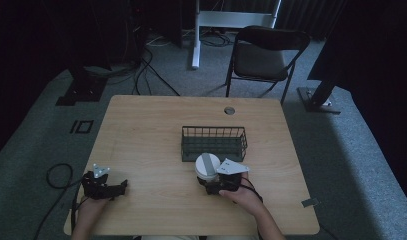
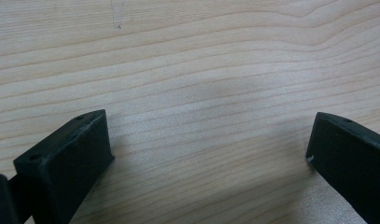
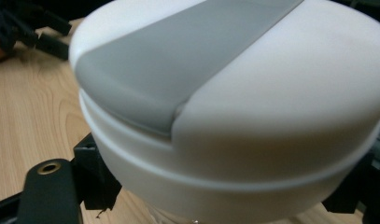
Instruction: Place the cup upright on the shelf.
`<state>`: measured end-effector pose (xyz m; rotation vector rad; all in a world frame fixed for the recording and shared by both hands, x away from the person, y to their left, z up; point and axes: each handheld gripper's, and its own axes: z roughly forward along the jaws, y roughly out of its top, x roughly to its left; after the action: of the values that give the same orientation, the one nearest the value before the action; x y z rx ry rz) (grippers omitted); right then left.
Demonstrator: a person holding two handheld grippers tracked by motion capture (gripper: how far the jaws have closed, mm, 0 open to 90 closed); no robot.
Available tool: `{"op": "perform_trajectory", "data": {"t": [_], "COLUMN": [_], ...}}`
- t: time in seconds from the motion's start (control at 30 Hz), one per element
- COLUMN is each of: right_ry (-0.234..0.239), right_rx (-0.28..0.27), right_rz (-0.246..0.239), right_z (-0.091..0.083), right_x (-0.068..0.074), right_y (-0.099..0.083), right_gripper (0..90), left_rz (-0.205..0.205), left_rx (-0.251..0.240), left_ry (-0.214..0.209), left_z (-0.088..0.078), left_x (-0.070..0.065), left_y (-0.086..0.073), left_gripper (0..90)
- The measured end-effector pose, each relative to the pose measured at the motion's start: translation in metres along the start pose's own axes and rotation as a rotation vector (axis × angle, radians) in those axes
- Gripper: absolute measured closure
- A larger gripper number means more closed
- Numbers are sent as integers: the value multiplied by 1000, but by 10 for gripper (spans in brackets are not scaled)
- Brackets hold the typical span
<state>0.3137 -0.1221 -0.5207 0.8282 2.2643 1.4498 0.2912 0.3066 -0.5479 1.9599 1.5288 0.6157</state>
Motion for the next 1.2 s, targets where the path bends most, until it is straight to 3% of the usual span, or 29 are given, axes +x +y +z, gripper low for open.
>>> {"op": "perform_trajectory", "data": {"t": [0.2, 0.57, 0.67, 0.83, 1.2], "right_ry": [27, 12, 19, -19, -148], "right_rx": [-5, -49, -73, -101, -152], "right_rz": [-1, -13, 4, 12, 40], "right_z": [-5, -14, -17, -20, -20], "right_x": [4, 8, 7, 3, -12], "right_y": [11, 36, 45, 65, 100], "right_gripper": [182, 182, 182, 182, 182], "left_rz": [0, 0, 0, 0, 0], "left_rx": [0, 0, 0, -1, 0], "left_ry": [0, 0, 0, 0, 0], "left_z": [0, 0, 0, 0, 0], "left_x": [0, 0, 0, 0, 0], "left_y": [0, 0, 0, 0, 0], "left_gripper": [1, 1, 1, 1, 1]}}
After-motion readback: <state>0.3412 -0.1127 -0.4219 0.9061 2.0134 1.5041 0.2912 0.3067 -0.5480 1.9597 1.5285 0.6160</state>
